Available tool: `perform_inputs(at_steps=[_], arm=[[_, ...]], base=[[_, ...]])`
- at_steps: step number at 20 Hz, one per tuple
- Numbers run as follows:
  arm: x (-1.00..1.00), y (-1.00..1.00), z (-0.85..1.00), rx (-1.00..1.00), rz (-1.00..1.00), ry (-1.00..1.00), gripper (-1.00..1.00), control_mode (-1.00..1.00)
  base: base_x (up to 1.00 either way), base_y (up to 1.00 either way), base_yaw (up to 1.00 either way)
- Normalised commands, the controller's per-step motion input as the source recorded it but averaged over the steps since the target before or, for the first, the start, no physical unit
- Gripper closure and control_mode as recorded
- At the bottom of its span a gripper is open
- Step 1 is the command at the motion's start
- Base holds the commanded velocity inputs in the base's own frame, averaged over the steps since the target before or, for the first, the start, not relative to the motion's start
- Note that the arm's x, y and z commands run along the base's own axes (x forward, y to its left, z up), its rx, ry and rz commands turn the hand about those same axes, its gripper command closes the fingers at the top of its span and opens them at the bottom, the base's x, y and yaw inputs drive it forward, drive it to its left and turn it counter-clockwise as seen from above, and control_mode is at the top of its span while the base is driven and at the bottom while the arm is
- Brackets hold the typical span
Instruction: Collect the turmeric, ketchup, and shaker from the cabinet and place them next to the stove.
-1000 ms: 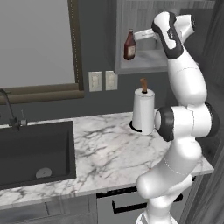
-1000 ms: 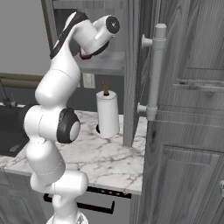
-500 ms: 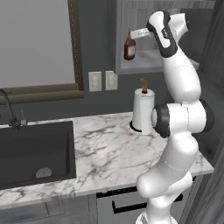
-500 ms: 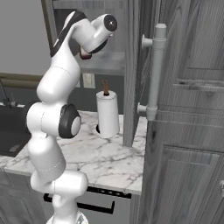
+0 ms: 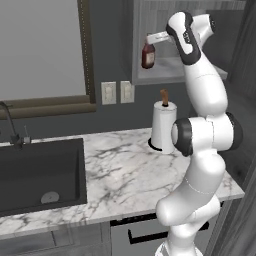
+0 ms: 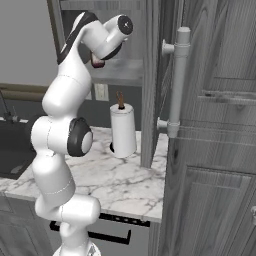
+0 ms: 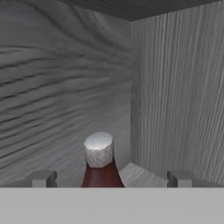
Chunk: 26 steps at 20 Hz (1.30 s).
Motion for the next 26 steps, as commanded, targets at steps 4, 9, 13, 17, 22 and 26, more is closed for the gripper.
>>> perform_inputs(at_steps=[4, 9, 13, 17, 22, 26], arm=[[0.00, 0.11, -0.01, 0.00, 0.02, 0.00, -1.00, -1.00], [0.08, 0.01, 0.00, 0.00, 0.04, 0.00, -1.00, -1.00], [0.12, 0.00, 0.00, 0.00, 0.04, 0.00, -1.00, -1.00], [0.14, 0.00, -0.02, 0.00, 0.04, 0.00, -1.00, -1.00], [0.12, 0.00, -0.07, 0.00, 0.05, 0.00, 1.00, -1.00], [0.02, 0.05, -0.05, 0.00, 0.03, 0.00, 1.00, -1.00]], base=[[0.00, 0.00, 0.00], [0.00, 0.00, 0.00], [0.00, 0.00, 0.00], [0.00, 0.00, 0.00], [0.00, 0.00, 0.00], [0.00, 0.00, 0.00]])
